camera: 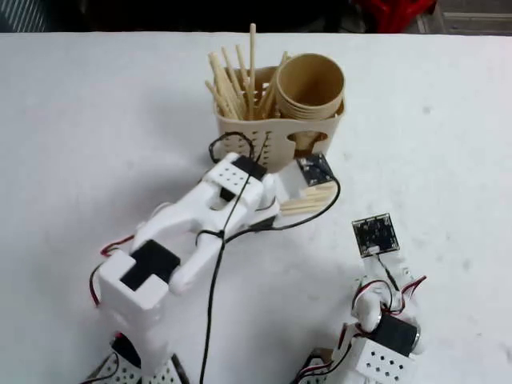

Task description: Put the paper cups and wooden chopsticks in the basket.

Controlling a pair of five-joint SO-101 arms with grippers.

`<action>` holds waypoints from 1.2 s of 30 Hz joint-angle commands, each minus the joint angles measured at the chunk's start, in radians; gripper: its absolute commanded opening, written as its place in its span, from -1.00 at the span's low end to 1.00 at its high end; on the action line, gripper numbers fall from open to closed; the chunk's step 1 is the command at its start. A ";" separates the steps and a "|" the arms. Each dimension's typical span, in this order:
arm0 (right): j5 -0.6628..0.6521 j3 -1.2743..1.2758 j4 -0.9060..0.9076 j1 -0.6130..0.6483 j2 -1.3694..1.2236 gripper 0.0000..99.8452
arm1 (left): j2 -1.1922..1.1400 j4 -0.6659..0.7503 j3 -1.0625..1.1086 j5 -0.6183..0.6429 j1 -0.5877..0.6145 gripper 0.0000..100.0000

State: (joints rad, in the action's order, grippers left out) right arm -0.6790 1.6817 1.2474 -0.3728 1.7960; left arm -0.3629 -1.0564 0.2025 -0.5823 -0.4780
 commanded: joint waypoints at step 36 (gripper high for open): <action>-0.006 0.008 -0.008 -0.004 0.005 -0.96 | 0.722 -0.143 0.216 0.110 -0.048 -0.96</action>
State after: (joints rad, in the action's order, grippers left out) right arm -0.6790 1.6817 1.2474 -0.3728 1.7960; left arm 0.0713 -1.2022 0.3836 -0.5301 -0.5209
